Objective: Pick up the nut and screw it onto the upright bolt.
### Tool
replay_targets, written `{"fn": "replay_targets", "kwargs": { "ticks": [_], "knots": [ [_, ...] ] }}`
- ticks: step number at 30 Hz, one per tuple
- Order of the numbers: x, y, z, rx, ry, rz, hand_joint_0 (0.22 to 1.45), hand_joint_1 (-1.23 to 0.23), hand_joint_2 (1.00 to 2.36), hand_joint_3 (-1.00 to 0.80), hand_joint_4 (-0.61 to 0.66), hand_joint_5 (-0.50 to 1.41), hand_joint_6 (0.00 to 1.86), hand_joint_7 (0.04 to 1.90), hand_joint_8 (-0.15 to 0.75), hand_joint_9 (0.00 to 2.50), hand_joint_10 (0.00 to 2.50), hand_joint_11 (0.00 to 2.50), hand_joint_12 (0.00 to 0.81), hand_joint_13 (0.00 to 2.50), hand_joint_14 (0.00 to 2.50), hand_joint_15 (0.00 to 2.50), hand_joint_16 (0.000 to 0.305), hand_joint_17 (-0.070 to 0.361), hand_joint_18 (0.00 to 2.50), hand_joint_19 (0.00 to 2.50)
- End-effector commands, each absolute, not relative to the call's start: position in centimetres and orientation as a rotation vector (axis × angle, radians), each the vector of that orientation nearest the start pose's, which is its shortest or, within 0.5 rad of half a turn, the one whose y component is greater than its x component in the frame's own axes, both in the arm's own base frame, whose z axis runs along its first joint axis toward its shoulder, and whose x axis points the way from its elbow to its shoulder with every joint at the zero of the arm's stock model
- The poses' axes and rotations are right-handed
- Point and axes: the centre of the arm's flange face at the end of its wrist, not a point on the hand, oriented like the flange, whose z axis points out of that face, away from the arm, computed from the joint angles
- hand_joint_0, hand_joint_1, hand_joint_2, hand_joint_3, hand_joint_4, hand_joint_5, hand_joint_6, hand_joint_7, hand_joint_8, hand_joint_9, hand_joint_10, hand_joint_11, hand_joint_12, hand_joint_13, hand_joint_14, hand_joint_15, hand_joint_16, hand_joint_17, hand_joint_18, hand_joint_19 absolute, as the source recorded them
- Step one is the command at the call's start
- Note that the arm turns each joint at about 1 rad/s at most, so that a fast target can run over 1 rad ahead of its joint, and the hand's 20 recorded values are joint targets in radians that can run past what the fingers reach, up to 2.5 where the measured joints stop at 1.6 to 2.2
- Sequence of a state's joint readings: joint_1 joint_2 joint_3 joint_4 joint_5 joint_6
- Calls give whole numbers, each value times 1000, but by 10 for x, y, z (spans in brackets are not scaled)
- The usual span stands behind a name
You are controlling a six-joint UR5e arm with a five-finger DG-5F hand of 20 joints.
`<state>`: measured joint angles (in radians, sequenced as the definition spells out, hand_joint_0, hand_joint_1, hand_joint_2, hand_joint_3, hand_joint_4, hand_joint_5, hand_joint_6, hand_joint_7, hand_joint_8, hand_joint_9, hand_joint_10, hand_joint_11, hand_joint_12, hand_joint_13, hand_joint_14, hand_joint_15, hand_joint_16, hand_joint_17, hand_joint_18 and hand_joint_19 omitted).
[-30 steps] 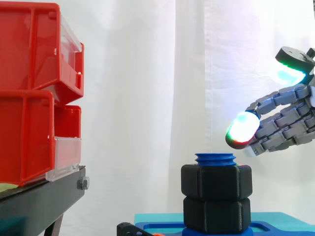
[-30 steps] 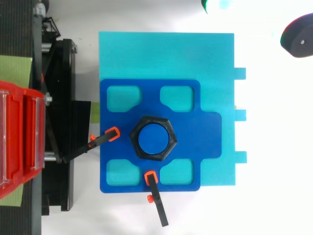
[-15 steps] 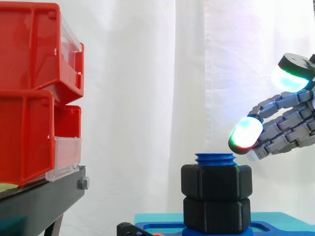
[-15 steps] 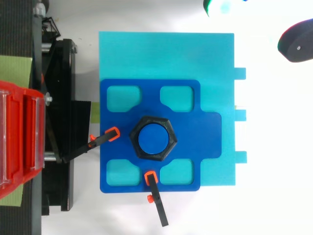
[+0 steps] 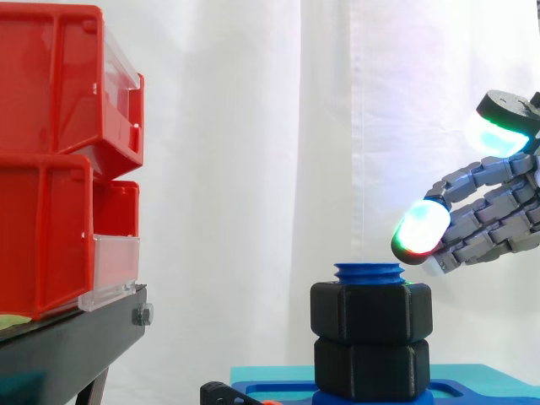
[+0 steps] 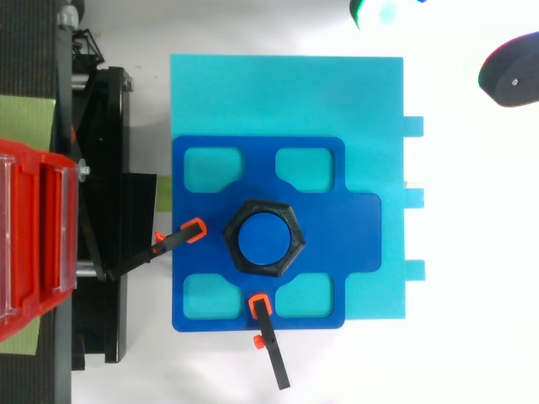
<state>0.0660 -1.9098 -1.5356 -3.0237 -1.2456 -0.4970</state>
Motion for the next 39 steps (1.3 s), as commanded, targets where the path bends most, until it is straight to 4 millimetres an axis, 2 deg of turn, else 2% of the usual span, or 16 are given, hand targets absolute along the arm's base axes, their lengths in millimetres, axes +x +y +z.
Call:
{"fn": "replay_targets", "kwargs": {
  "ticks": [1, 39],
  "knots": [
    [599, -126, 330, 1061, 1429, 545, 472, -353, 1000, -500, 30, -253, 502, 709, 153, 0, 0, 0, 322, 0, 0, 0, 48, 109, 0, 0],
    [600, -126, 331, 1062, 1426, 544, 471, -340, 1000, -500, 53, -261, 502, 755, 145, 0, 0, 0, 315, 0, 0, 0, 49, 109, 0, 0]
  ]
}}
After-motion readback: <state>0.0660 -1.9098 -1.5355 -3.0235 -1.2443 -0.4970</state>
